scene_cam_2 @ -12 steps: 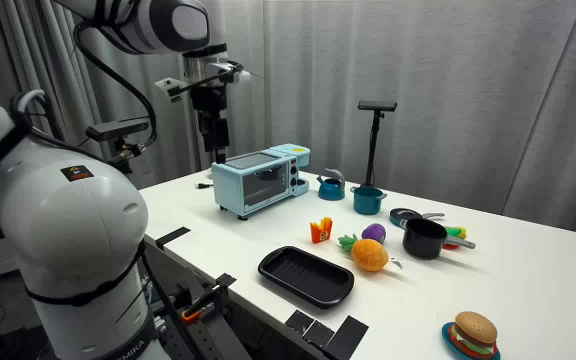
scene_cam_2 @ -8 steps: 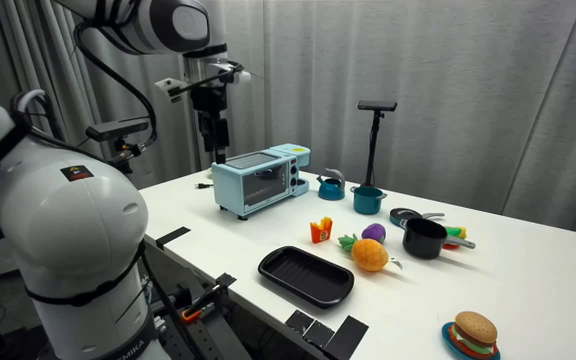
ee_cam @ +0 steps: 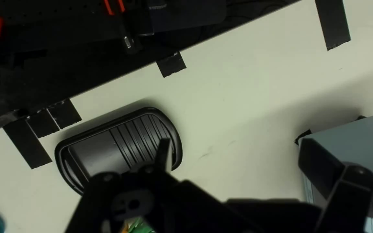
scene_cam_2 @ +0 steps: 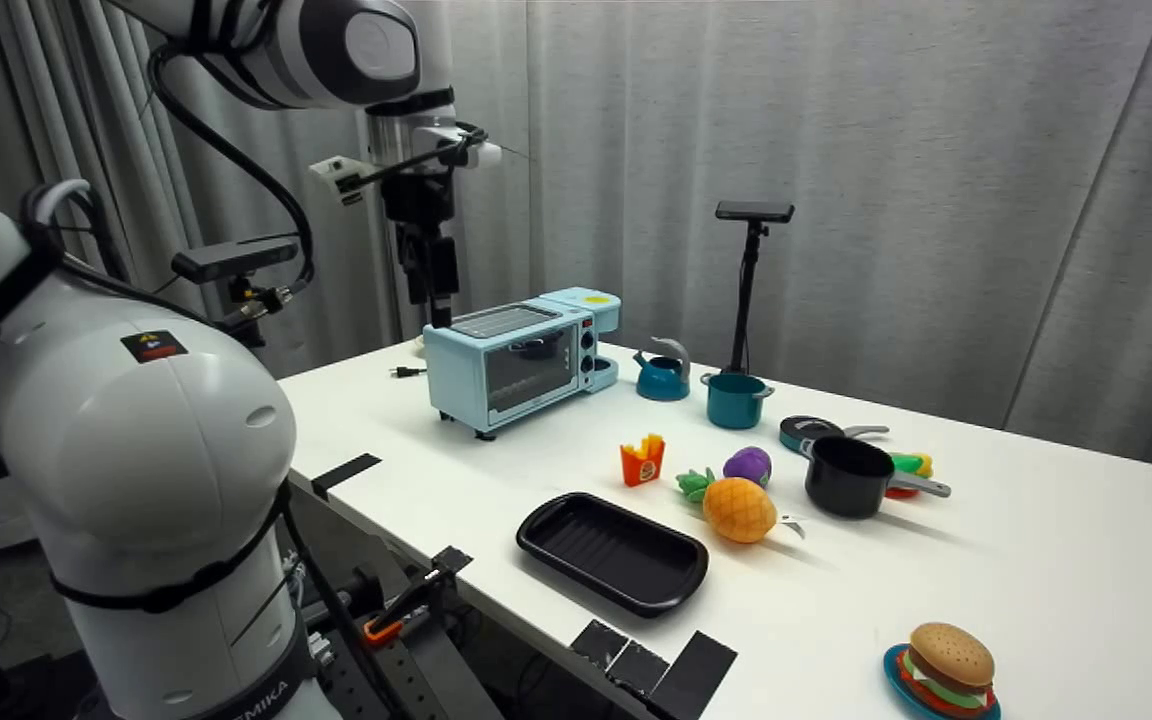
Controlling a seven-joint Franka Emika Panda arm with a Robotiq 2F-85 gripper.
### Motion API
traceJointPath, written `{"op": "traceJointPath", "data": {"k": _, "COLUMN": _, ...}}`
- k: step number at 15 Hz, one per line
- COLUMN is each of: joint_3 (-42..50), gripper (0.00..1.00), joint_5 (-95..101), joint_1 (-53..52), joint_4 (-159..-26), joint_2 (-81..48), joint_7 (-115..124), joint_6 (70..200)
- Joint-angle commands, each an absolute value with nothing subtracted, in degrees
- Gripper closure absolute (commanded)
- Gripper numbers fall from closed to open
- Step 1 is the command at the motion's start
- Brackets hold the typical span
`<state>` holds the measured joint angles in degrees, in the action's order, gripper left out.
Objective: Remove three yellow objects from the orange bowl
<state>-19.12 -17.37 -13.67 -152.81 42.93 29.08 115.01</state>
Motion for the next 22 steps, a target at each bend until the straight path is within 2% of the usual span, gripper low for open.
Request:
{"op": "traceJointPath", "data": {"k": 1, "joint_3": -19.51, "gripper": 0.0, "joint_5": -17.67, "joint_1": -13.15, "joint_4": -152.7, "joint_2": 43.05, "joint_7": 28.77, "joint_6": 114.77}}
{"op": "traceJointPath", "data": {"k": 18, "joint_3": -19.51, "gripper": 0.0, "joint_5": -17.67, "joint_1": -13.15, "joint_4": -152.7, "joint_2": 43.05, "joint_7": 28.77, "joint_6": 114.77}}
{"op": "traceJointPath", "data": {"k": 22, "joint_3": -19.31, "gripper": 0.0, "joint_5": -17.12, "joint_1": -12.06, "joint_4": -151.46, "joint_2": 39.18, "joint_7": 28.21, "joint_6": 116.23}}
